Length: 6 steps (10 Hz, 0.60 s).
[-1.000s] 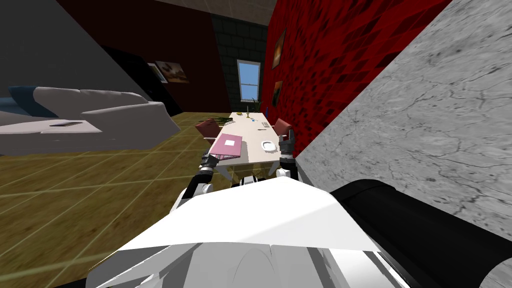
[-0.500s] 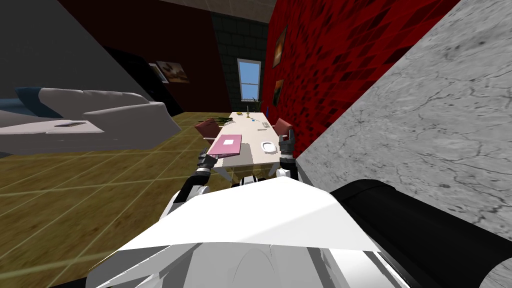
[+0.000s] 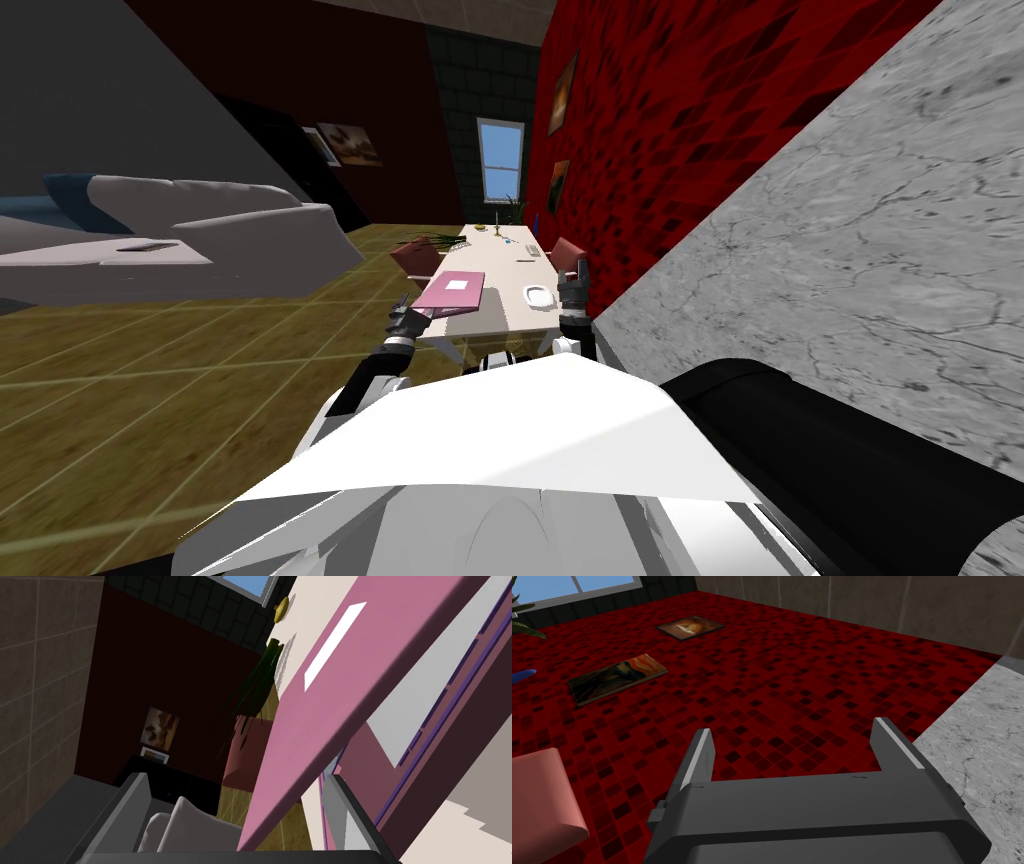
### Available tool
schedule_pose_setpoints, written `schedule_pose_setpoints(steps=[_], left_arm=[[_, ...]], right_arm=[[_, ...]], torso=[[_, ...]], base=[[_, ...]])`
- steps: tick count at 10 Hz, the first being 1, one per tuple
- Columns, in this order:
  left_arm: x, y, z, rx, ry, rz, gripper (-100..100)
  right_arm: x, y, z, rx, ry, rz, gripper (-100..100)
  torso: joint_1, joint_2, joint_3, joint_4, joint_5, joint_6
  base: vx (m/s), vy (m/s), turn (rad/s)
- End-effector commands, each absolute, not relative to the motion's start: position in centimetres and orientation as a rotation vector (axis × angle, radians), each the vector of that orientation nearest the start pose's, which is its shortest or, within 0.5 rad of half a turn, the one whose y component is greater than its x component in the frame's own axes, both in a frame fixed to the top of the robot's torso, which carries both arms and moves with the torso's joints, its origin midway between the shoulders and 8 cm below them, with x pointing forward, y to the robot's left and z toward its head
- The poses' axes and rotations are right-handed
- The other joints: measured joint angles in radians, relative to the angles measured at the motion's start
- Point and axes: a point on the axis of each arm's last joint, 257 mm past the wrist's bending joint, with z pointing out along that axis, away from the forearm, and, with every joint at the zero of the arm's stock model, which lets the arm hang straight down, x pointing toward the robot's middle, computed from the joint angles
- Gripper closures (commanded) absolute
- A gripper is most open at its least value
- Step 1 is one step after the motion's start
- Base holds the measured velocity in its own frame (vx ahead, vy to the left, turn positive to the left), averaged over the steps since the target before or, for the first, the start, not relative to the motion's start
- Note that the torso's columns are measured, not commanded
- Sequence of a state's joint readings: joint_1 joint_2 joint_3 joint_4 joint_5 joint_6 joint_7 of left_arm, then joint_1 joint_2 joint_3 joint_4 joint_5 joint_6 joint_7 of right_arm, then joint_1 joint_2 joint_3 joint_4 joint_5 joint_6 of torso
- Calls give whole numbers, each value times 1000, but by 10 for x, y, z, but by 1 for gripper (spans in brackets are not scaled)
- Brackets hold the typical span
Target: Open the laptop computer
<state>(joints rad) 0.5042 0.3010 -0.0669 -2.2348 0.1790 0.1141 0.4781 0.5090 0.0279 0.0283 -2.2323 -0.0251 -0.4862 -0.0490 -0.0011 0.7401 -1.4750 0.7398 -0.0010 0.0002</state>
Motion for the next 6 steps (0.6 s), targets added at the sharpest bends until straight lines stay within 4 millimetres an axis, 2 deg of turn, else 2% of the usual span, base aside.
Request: schedule_pose_setpoints(steps=[1, 6], left_arm=[[408, 265, -151, -1439, 1045, -1548, 0], [408, 264, -152, -1440, 1046, -1548, 0]], right_arm=[[355, -279, -3, 773, 604, 1371, 0], [355, -279, -3, 773, 604, 1371, 0]], torso=[[1, 0, 0, 0, 0, 0], [1, -2, -1, -2, 1, 0]], base=[[0, 0, 0], [0, 0, 0]])
